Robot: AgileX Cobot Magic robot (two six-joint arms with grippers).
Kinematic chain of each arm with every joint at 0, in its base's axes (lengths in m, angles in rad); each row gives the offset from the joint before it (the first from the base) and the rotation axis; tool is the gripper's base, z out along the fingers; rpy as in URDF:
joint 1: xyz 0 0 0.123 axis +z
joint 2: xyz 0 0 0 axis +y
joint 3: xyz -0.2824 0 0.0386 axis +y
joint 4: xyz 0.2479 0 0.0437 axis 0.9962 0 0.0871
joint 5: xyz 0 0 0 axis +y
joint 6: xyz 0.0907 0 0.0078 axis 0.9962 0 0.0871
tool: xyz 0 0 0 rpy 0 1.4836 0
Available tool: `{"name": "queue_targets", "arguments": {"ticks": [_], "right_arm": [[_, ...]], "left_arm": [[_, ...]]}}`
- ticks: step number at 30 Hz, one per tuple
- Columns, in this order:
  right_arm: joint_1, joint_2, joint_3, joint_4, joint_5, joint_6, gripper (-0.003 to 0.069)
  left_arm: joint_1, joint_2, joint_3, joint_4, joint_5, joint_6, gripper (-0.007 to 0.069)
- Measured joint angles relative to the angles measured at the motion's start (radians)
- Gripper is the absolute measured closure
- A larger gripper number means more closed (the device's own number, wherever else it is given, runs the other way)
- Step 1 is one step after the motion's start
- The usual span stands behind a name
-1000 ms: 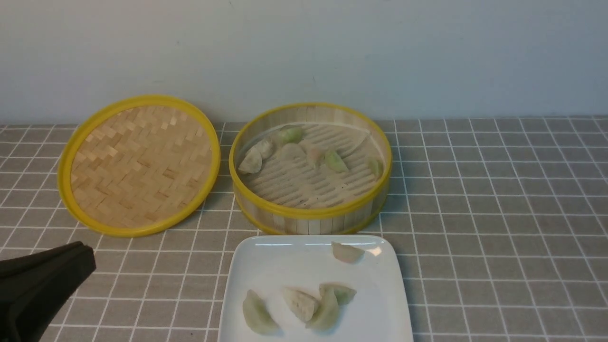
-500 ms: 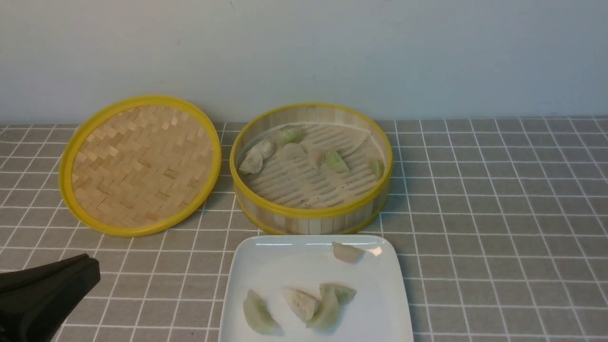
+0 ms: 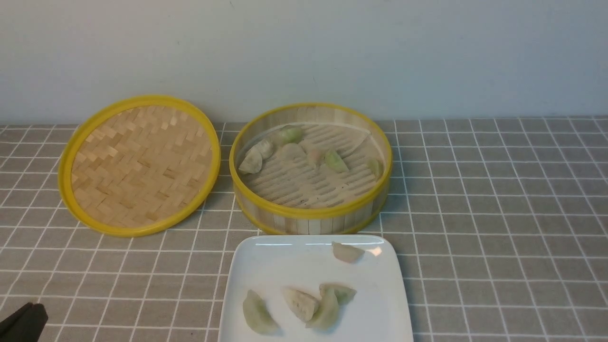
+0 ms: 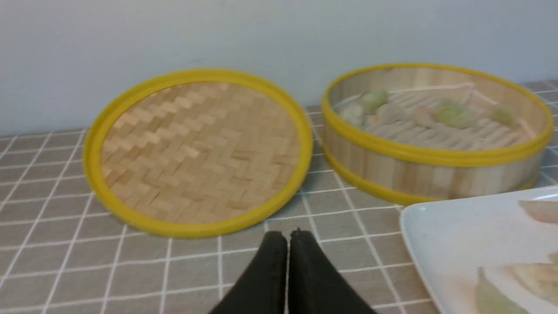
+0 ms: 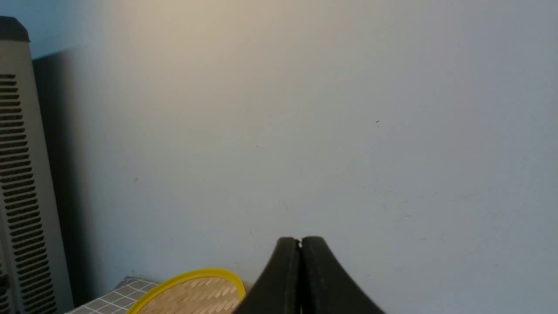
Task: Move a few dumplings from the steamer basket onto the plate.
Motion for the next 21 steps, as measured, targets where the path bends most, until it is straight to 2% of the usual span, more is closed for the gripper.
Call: {"name": "queue_targets", "arguments": {"ticks": [5, 12, 21], "right_arm": [[0.0, 0.0, 0.0, 0.0, 0.002, 0.0, 0.0672], [0.0, 0.0, 0.0, 0.0, 0.005, 0.0, 0.0672], [0.0, 0.0, 0.0, 0.0, 0.005, -0.001, 0.0672]], "left_arm": [[0.048, -0.047, 0.049, -0.004, 0.004, 0.0, 0.0629], [0.049, -0.047, 0.049, -0.005, 0.14, 0.0, 0.0629], [0.049, -0.047, 0.049, -0.006, 0.142, 0.0, 0.0629]]}}
